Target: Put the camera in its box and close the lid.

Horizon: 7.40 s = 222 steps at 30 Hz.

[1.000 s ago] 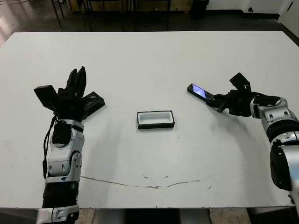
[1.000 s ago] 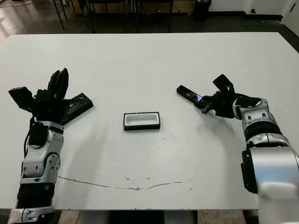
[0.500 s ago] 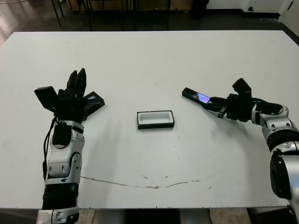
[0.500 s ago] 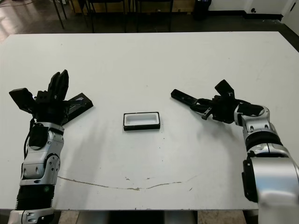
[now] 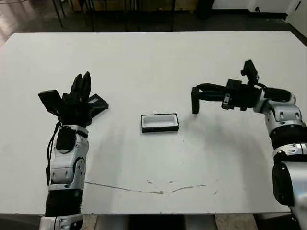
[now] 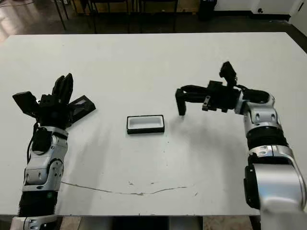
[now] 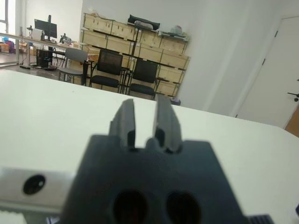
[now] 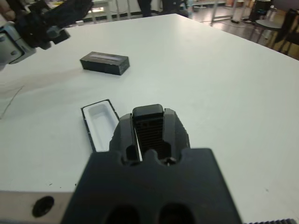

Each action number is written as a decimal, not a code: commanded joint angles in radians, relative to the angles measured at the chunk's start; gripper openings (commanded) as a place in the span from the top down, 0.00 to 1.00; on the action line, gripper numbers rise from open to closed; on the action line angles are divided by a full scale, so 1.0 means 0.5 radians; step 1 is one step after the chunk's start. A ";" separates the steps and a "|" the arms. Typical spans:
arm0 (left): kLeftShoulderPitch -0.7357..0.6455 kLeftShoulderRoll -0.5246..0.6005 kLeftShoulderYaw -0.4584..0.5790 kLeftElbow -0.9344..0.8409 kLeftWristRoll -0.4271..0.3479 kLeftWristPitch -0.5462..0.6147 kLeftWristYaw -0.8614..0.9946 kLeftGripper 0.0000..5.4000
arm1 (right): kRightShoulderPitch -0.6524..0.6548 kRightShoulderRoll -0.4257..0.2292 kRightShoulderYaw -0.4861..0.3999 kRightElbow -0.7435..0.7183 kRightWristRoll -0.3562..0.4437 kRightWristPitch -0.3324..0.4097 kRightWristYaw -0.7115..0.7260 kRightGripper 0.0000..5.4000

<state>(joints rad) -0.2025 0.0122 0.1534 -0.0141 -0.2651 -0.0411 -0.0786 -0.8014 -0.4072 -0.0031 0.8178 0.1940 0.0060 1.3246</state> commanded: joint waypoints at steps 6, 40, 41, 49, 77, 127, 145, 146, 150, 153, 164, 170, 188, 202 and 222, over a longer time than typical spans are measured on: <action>0.029 0.008 0.009 0.034 0.007 0.005 -0.006 1.00 | 0.047 0.001 0.064 -0.043 0.006 0.079 0.037 1.00; 0.038 -0.023 -0.003 0.032 0.040 -0.007 0.009 1.00 | -0.269 0.308 -0.001 0.039 0.203 -0.041 0.130 1.00; 0.038 -0.022 -0.006 0.031 0.046 -0.005 0.012 1.00 | -0.266 0.325 0.014 0.032 0.205 -0.008 0.138 1.00; 0.041 -0.030 -0.012 0.022 0.059 0.002 0.028 1.00 | -0.200 0.458 0.155 -0.008 0.160 0.104 0.128 1.00; 0.056 -0.031 -0.012 0.043 0.066 -0.041 0.014 1.00 | -0.152 0.503 0.276 0.073 0.056 0.049 0.138 1.00; 0.061 -0.027 -0.005 0.049 0.070 -0.040 0.019 1.00 | -0.166 0.099 0.143 0.364 -0.090 -0.077 0.058 1.00; 0.060 -0.026 -0.007 0.047 0.074 -0.045 0.011 1.00 | -0.106 -0.088 0.212 0.146 -0.172 0.041 0.089 1.00; 0.060 -0.026 -0.006 0.047 0.075 -0.044 0.014 1.00 | -0.095 -0.086 0.209 0.121 -0.172 0.018 0.064 1.00; 0.061 -0.024 -0.006 0.050 0.083 -0.051 0.018 1.00 | -0.052 -0.080 0.172 0.041 -0.155 -0.042 -0.044 1.00; 0.063 -0.024 -0.005 0.044 0.076 -0.042 0.014 1.00 | 0.009 -0.096 0.169 -0.079 -0.180 -0.125 -0.159 1.00; 0.064 -0.033 -0.011 0.041 0.075 -0.037 0.019 1.00 | 0.176 -0.199 0.362 -0.697 -0.310 0.066 -0.267 0.90; 0.064 -0.029 -0.008 0.040 0.078 -0.035 0.024 1.00 | 0.161 -0.189 0.452 -0.712 -0.310 0.095 -0.205 0.65; 0.062 -0.031 -0.012 0.030 0.070 -0.013 0.026 1.00 | 0.046 -0.117 0.540 -0.425 -0.338 0.065 -0.104 0.33; 0.062 -0.037 -0.011 0.039 0.077 -0.024 0.032 1.00 | 0.024 -0.046 0.575 -0.307 -0.346 0.007 -0.043 0.77; 0.076 -0.031 -0.018 0.033 0.087 -0.029 0.040 1.00 | 0.110 0.032 0.527 -0.217 -0.327 -0.213 -0.161 1.00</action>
<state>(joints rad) -0.1853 -0.0065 0.1413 -0.0083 -0.2242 -0.0689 -0.0614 -0.7690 -0.3972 0.2635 0.6841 0.0346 -0.0824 1.2499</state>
